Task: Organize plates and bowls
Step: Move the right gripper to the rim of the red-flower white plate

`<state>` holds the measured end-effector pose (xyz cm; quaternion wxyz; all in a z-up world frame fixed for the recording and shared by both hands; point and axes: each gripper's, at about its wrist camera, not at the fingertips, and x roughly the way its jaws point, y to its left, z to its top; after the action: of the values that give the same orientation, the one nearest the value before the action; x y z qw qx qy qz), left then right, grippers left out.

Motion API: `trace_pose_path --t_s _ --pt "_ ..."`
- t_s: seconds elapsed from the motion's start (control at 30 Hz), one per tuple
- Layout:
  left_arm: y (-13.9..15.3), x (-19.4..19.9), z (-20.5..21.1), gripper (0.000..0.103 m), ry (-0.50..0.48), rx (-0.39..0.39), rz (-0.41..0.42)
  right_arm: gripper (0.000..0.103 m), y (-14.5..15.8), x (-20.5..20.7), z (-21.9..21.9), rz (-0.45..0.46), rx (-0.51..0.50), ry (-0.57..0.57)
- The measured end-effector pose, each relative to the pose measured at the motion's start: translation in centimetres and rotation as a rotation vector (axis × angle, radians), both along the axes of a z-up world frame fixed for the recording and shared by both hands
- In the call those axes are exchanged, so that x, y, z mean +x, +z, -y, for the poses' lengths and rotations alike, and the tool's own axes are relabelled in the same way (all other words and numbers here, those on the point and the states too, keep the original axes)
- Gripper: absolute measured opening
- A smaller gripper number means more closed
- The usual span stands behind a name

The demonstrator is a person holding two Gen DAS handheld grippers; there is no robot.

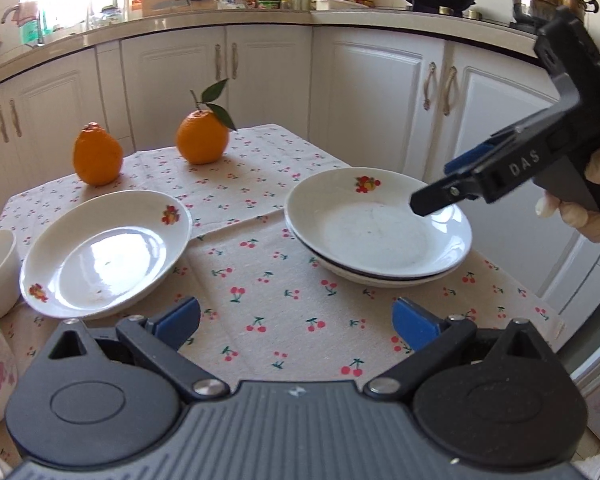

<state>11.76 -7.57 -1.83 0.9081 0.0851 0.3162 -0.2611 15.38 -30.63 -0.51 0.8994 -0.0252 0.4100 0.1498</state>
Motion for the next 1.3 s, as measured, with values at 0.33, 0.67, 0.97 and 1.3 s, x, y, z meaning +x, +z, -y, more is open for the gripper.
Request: trace_pose_path --t_s 0.33,0.67,0.97,1.3 --pt "-1.8 1.9 -3.7 0.102 0.367 0.043 -0.001 0.103 1.0 -1.8 -5.4 0.067 -0.044 0.122" --pt "-4.0 4.8 -4.6 0.102 0.47 0.052 -0.033 0.103 1.0 -0.3 -7.5 0.056 -0.05 0.185" --pt "-4.9 6.6 -4.8 0.103 0.486 0.044 -0.056 0.103 1.2 3.4 -9.1 0.026 -0.053 0.281" --pt "-5.1 8.1 -4.9 0.103 0.505 0.039 -0.049 0.103 1.9 9.1 -12.4 -0.003 -0.066 0.46"
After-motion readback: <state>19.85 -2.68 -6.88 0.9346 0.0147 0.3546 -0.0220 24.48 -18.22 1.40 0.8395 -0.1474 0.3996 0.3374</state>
